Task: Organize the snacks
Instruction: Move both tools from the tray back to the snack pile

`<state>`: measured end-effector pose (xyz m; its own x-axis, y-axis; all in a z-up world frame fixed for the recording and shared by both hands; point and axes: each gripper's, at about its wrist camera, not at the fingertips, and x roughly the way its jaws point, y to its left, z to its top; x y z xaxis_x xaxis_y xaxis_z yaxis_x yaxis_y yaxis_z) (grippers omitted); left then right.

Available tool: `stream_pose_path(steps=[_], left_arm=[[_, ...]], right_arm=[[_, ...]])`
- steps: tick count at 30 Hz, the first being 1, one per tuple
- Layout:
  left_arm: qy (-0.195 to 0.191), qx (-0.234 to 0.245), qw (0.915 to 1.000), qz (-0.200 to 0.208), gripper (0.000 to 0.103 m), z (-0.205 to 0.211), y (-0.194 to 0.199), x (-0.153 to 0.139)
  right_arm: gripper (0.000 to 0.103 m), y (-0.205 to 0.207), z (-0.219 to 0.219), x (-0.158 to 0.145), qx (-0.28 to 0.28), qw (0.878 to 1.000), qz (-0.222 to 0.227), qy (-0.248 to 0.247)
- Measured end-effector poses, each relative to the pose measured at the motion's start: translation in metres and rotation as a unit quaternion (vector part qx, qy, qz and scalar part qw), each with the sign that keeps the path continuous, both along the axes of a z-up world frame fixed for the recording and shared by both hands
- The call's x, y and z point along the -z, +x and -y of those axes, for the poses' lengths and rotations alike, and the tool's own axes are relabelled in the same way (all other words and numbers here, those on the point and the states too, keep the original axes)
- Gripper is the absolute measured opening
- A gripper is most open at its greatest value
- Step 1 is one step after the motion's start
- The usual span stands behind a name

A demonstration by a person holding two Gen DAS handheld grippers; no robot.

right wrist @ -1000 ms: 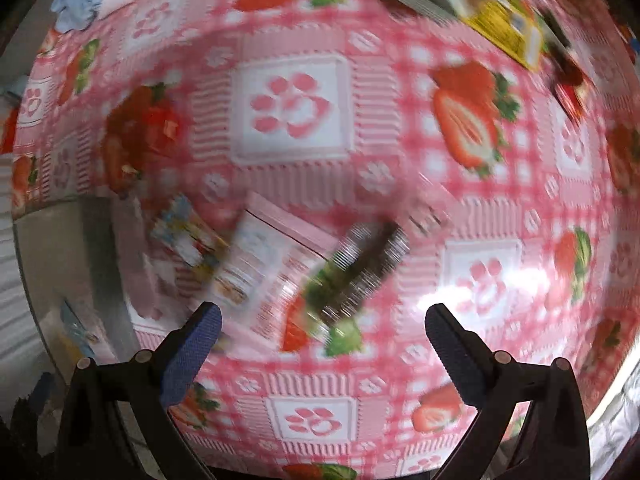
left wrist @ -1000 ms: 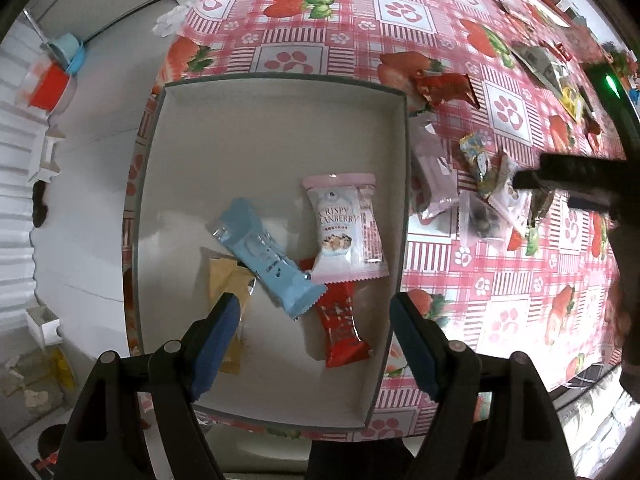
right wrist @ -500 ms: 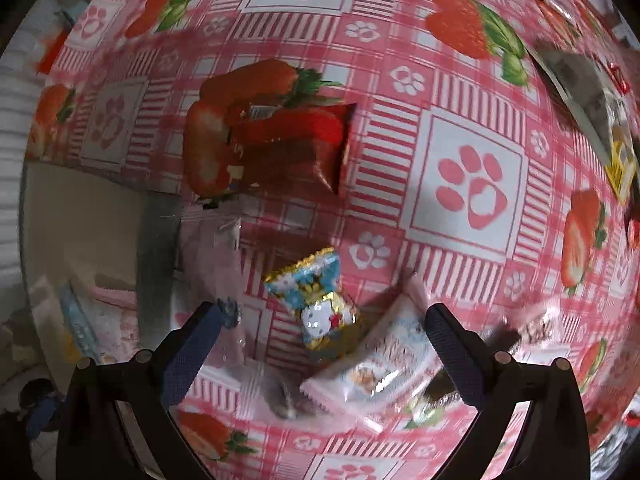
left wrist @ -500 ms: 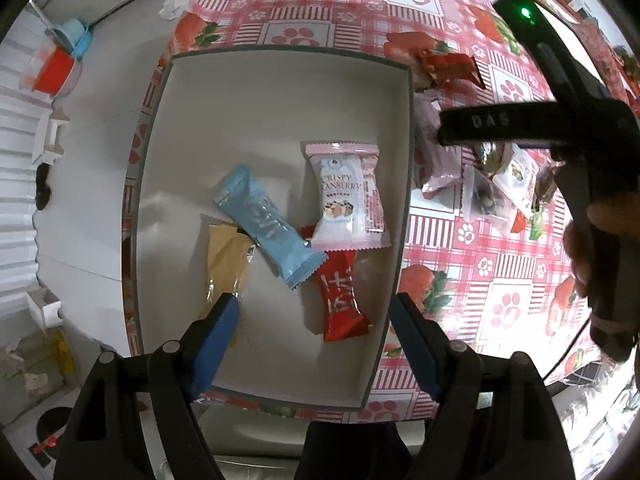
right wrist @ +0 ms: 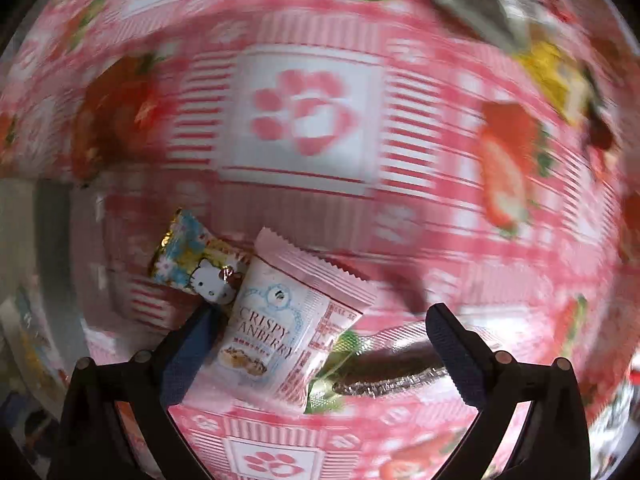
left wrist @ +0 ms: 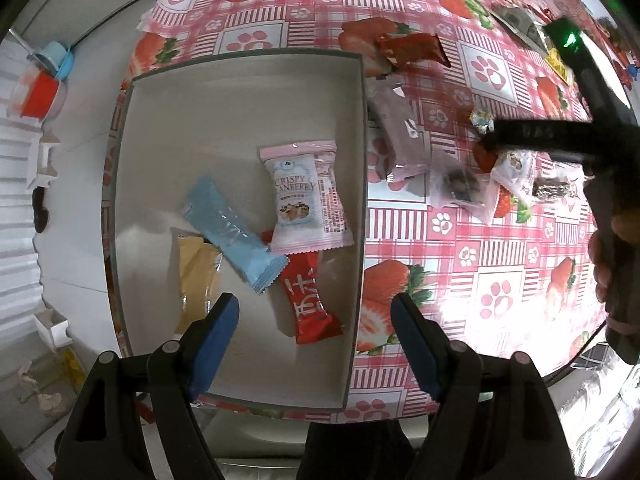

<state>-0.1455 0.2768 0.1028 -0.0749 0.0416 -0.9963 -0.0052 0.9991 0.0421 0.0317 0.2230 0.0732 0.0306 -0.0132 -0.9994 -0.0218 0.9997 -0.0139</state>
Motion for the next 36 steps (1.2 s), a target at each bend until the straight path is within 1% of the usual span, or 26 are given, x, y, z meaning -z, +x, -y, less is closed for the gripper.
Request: stream_pose_path(steps=[2,4,6,9,14,15,16,17,19,20,22,24,25,27,28,29,30,31,32,33,34,35,36], left_arm=[[0.001,-0.001,1.0000,-0.002,0.081,0.000,0.001,-0.001],[0.002,-0.003,1.0000,-0.004,0.081,-0.001,0.003,0.001],[0.003,-0.008,0.9999,-0.007,0.081,-0.005,0.002,0.002],[0.005,-0.017,0.9998,-0.011,0.081,-0.014,-0.005,0.009],[0.006,-0.031,0.9992,-0.023,0.081,-0.025,-0.012,0.017],[0.006,-0.032,0.9992,-0.025,0.081,-0.026,-0.012,0.019],[0.007,-0.032,0.9992,-0.025,0.081,-0.027,-0.012,0.019],[0.008,-0.032,0.9992,-0.025,0.081,-0.029,-0.013,0.018],[0.008,-0.031,0.9992,-0.024,0.082,-0.029,-0.014,0.018],[0.008,-0.030,0.9992,-0.024,0.082,-0.028,-0.013,0.022],[0.008,-0.030,0.9992,-0.025,0.082,-0.027,-0.013,0.023],[0.008,-0.029,0.9992,-0.026,0.082,-0.026,-0.010,0.021],[0.009,-0.027,0.9993,-0.026,0.082,-0.025,-0.009,0.021],[0.011,-0.025,0.9993,-0.026,0.082,-0.022,-0.011,0.022],[0.012,-0.024,0.9993,-0.026,0.082,-0.021,-0.012,0.023],[0.013,-0.023,0.9993,-0.027,0.082,-0.019,-0.013,0.023],[0.014,-0.021,0.9993,-0.028,0.082,-0.018,-0.013,0.024],[0.015,-0.020,0.9993,-0.028,0.082,-0.016,-0.013,0.024],[0.016,-0.020,0.9992,-0.029,0.082,-0.016,-0.013,0.024],[0.017,-0.020,0.9992,-0.029,0.082,-0.015,-0.012,0.024],[0.016,-0.020,0.9992,-0.029,0.082,-0.014,-0.012,0.023],[0.016,-0.019,0.9993,-0.029,0.082,-0.013,-0.011,0.023],[0.015,-0.019,0.9993,-0.028,0.082,-0.011,-0.010,0.023]], right_arm=[[0.103,0.007,-0.020,-0.008,-0.015,0.999,0.011,0.029],[0.103,0.010,-0.032,-0.016,-0.042,0.998,0.021,0.048],[0.103,0.016,-0.052,-0.019,-0.071,0.995,0.025,0.062],[0.103,0.024,-0.081,-0.013,-0.117,0.991,0.013,0.060],[0.103,0.031,-0.118,-0.012,-0.174,0.984,0.019,0.041],[0.103,0.031,-0.130,-0.011,-0.180,0.983,0.017,0.035],[0.103,0.035,-0.135,-0.008,-0.190,0.982,0.017,0.016],[0.103,0.038,-0.138,-0.006,-0.191,0.981,0.017,0.008],[0.103,0.044,-0.131,-0.005,-0.178,0.984,0.024,-0.001],[0.103,0.042,-0.130,-0.002,-0.168,0.986,0.024,-0.002],[0.103,0.042,-0.111,0.000,-0.146,0.989,0.023,-0.004],[0.103,0.038,-0.094,0.009,-0.122,0.992,0.019,-0.005],[0.103,0.042,-0.087,0.008,-0.110,0.994,0.018,0.000],[0.103,0.045,-0.066,0.006,-0.110,0.994,0.023,0.002],[0.103,0.048,-0.069,0.005,-0.124,0.992,0.026,0.003],[0.103,0.052,-0.062,0.003,-0.134,0.991,0.028,0.004],[0.101,0.058,-0.067,0.001,-0.151,0.988,0.030,0.004],[0.097,0.061,-0.071,0.001,-0.166,0.986,0.031,0.001],[0.091,0.056,-0.093,-0.002,-0.179,0.983,0.034,-0.017],[0.087,0.056,-0.104,-0.001,-0.189,0.981,0.036,-0.016],[0.085,0.057,-0.105,-0.002,-0.195,0.980,0.035,-0.016],[0.077,0.057,-0.107,-0.003,-0.198,0.979,0.037,-0.016],[0.063,0.050,-0.117,-0.004,-0.200,0.979,0.039,-0.016]])
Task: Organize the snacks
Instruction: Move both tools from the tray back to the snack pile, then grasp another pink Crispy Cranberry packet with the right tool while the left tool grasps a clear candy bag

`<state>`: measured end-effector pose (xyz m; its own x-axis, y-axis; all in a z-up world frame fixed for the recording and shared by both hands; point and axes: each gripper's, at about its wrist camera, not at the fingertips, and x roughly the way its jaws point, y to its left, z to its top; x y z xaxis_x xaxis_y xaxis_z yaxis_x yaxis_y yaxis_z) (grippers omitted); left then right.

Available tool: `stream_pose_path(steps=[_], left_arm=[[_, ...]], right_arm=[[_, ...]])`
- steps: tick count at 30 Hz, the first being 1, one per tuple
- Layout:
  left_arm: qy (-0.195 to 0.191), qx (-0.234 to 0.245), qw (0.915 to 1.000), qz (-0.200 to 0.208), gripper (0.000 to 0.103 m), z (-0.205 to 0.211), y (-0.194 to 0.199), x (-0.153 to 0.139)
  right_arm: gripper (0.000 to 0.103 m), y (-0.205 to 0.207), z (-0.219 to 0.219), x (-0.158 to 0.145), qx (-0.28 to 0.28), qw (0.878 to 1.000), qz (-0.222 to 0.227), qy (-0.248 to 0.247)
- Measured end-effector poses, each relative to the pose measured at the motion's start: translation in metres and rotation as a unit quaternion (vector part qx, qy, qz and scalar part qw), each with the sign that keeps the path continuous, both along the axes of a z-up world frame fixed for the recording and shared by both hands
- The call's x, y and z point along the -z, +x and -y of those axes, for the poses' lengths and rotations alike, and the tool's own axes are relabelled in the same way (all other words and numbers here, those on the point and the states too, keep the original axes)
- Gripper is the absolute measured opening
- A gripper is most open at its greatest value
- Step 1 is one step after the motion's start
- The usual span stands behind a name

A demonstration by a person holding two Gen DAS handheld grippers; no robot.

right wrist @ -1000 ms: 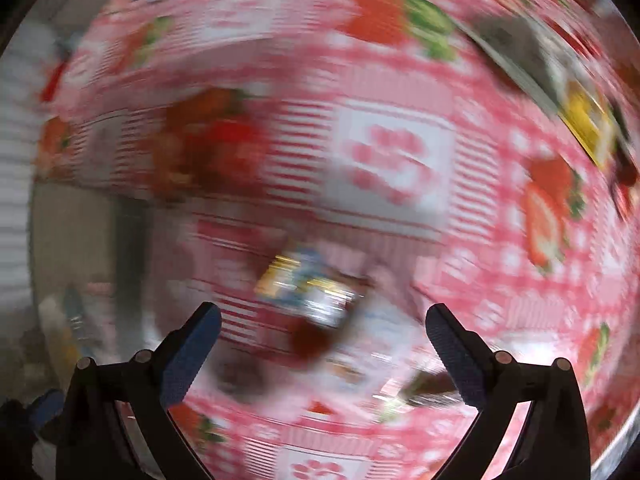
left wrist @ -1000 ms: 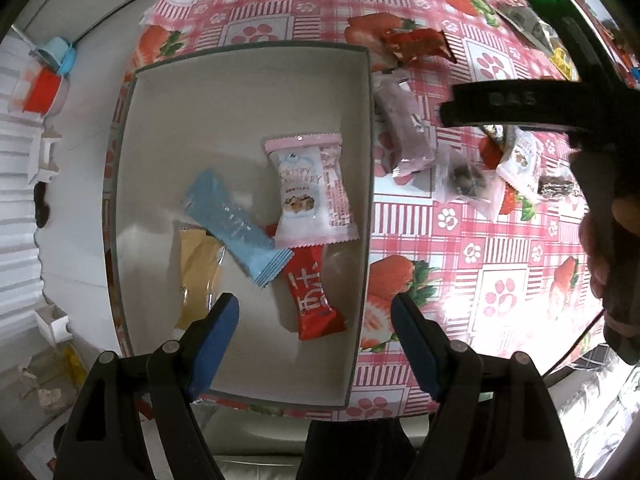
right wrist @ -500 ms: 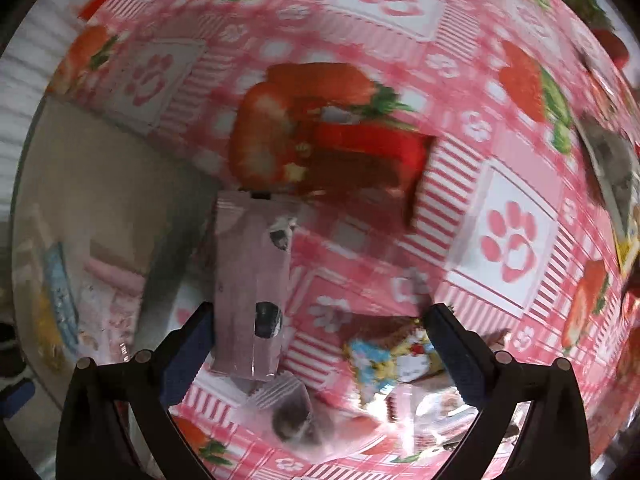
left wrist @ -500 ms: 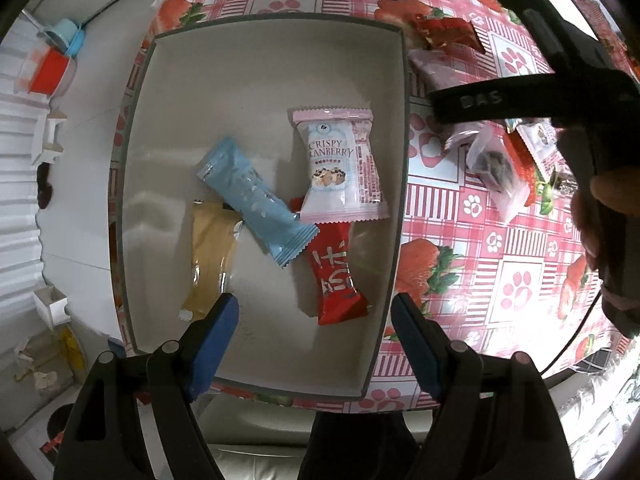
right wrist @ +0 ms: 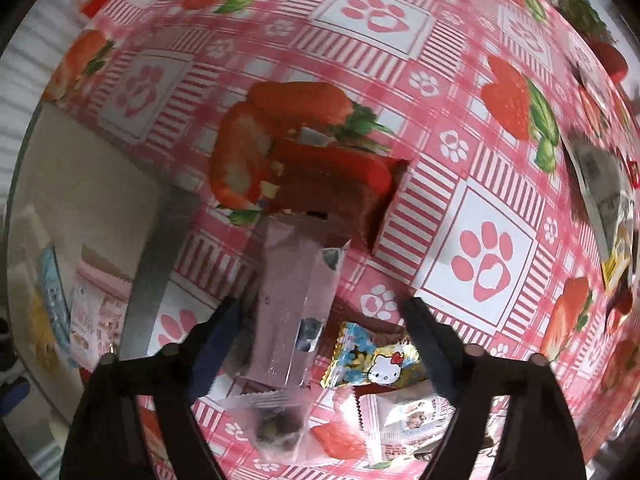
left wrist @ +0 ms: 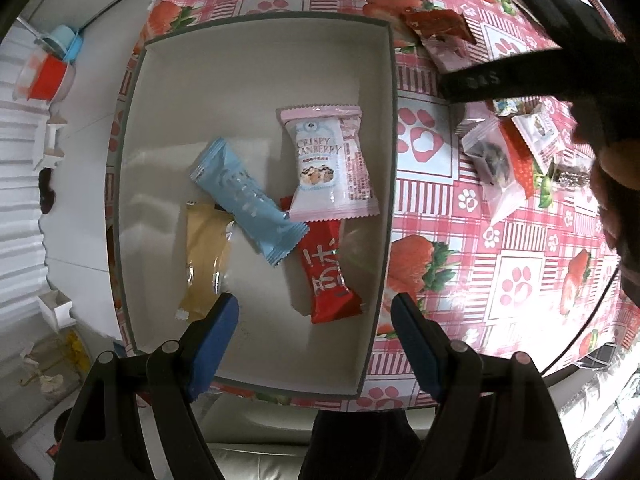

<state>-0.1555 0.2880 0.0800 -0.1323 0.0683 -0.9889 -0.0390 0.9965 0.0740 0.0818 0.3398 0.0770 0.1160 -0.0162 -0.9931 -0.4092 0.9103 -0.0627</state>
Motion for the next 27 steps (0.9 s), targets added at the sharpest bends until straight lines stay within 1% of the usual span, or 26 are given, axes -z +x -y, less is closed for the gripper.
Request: stream_pose_path(steps=[1,2,3,4,6,10,12,15,17,18,19,20,21,22,24,27], left_arm=[[-0.001,0.001,1.0000,0.001,0.082,0.002,0.001,-0.001],[-0.004,0.002,1.0000,0.004,0.082,0.004,0.003,-0.001],[-0.006,0.004,1.0000,0.006,0.082,0.007,0.005,-0.003],[-0.008,0.006,0.9999,0.009,0.082,0.008,0.007,-0.004],[-0.014,0.010,0.9998,0.013,0.082,0.014,0.009,-0.006],[-0.025,0.026,0.9993,0.011,0.082,0.028,0.012,-0.004],[-0.028,0.033,0.9990,0.008,0.082,0.036,0.012,-0.002],[-0.032,0.051,0.9982,0.008,0.082,0.051,0.015,0.000],[-0.032,0.068,0.9970,0.014,0.082,0.062,0.018,-0.002],[-0.033,0.086,0.9956,0.019,0.082,0.072,0.022,-0.004],[-0.032,0.101,0.9941,0.023,0.082,0.079,0.024,-0.004],[-0.029,0.118,0.9923,0.027,0.082,0.087,0.025,-0.003],[-0.025,0.138,0.9895,0.032,0.082,0.096,0.027,-0.001],[-0.020,0.156,0.9869,0.036,0.082,0.104,0.029,0.002],[-0.013,0.184,0.9819,0.044,0.082,0.118,0.033,0.008],[-0.013,0.210,0.9769,0.037,0.082,0.140,0.041,0.023]], right_arm=[[0.057,0.000,0.003,-0.002,-0.001,1.000,-0.002,0.002],[0.043,-0.010,0.000,-0.006,-0.001,1.000,-0.006,0.006],[0.033,-0.013,0.014,-0.008,0.006,1.000,-0.014,0.015],[0.033,-0.015,0.021,-0.008,0.014,0.999,-0.024,0.024],[0.033,-0.030,0.049,-0.006,0.043,0.998,-0.039,0.039],[0.033,-0.054,0.089,0.000,0.089,0.993,-0.060,0.054],[0.033,-0.066,0.111,0.002,0.121,0.988,-0.071,0.061],[0.033,-0.078,0.144,0.007,0.190,0.974,-0.098,0.080],[0.033,-0.079,0.157,0.010,0.208,0.969,-0.103,0.086],[0.034,-0.079,0.162,0.011,0.213,0.967,-0.105,0.089],[0.037,-0.082,0.170,0.014,0.218,0.965,-0.110,0.096],[0.058,-0.088,0.177,0.012,0.223,0.962,-0.116,0.107],[0.084,-0.092,0.184,0.013,0.229,0.959,-0.118,0.117],[0.088,-0.098,0.193,0.011,0.233,0.960,-0.105,0.119],[0.088,-0.105,0.202,0.009,0.234,0.960,-0.100,0.121],[0.088,-0.125,0.229,0.003,0.247,0.956,-0.091,0.129]])
